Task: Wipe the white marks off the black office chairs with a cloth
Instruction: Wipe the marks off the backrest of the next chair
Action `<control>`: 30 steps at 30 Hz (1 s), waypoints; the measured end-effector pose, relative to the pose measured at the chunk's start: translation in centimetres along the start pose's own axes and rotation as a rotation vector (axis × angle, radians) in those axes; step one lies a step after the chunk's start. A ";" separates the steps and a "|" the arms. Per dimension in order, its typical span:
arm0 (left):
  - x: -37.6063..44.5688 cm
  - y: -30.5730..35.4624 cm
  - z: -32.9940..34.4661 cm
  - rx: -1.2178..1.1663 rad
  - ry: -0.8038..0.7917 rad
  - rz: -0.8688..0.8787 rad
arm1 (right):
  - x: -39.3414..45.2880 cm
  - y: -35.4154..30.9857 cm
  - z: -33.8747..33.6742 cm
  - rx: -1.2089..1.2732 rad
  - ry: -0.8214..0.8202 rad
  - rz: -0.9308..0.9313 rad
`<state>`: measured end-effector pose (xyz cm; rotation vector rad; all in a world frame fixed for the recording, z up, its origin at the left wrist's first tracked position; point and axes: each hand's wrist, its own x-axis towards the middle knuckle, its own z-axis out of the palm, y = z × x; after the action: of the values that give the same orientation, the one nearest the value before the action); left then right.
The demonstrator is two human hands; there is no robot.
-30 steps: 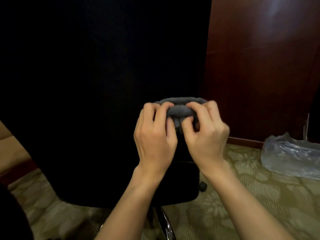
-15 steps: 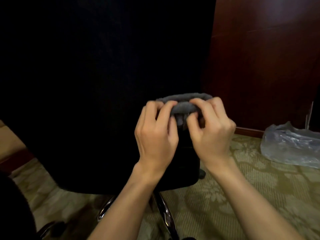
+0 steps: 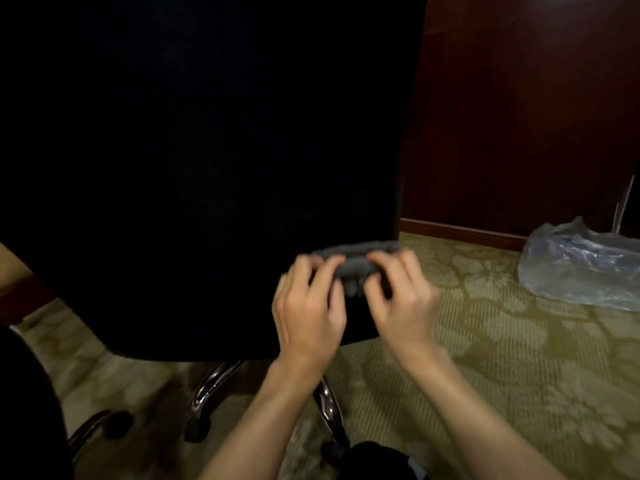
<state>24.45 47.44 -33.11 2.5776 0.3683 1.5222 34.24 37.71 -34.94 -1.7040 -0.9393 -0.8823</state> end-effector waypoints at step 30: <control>-10.2 0.5 7.9 -0.005 -0.353 -0.191 | -10.4 8.5 1.7 -0.010 -0.361 0.271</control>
<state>26.68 44.36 -45.41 2.6471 0.5447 0.9812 37.40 35.34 -47.91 -1.9822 -0.9063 -0.4082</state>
